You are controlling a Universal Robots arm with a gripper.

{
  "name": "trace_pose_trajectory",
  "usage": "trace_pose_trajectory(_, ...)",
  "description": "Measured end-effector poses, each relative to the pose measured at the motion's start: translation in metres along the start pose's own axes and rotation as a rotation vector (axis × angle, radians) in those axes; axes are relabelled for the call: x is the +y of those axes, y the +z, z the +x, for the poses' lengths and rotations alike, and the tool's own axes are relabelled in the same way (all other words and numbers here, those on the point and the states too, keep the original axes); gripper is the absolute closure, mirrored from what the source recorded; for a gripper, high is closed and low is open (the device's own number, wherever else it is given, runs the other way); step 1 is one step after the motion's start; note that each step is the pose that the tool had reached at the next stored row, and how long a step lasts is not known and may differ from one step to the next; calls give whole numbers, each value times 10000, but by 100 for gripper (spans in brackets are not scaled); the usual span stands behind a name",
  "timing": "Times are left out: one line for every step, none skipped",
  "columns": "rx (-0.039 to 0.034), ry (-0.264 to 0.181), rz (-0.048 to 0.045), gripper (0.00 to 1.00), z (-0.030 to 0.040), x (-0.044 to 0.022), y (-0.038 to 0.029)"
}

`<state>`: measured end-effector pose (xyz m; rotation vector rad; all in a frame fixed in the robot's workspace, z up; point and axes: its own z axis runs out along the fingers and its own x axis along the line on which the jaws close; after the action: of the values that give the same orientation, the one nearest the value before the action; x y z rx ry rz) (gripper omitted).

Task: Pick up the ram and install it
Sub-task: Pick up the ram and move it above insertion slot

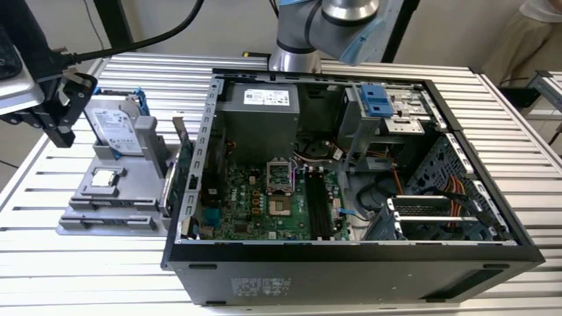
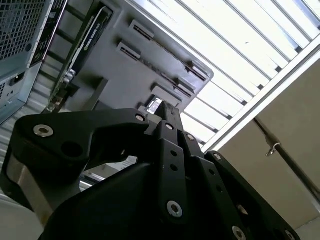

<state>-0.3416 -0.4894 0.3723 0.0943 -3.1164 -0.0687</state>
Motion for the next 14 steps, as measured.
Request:
trace_pose_trajectory(0,-31,0,100,0,0,1)
trace_pose_trajectory(2,-67,1,100,0,0,0)
trace_pose_trajectory(4,-105,2,100,0,0,0)
trace_pose_trajectory(6,-145,3,100,0,0,0)
trace_pose_trajectory(8,-189,3,100,0,0,0)
trace_pose_trajectory(10,-227,5,100,0,0,0)
trace_pose_trajectory(11,-263,5,100,0,0,0)
trace_pose_trajectory(13,-301,6,100,0,0,0)
trace_pose_trajectory(15,-335,7,100,0,0,0)
trace_pose_trajectory(15,-362,7,100,0,0,0)
trace_pose_trajectory(17,-382,8,100,0,0,0)
trace_pose_trajectory(17,-408,8,100,0,0,0)
trace_pose_trajectory(19,-437,9,100,0,0,0)
trace_pose_trajectory(19,-444,9,100,0,0,0)
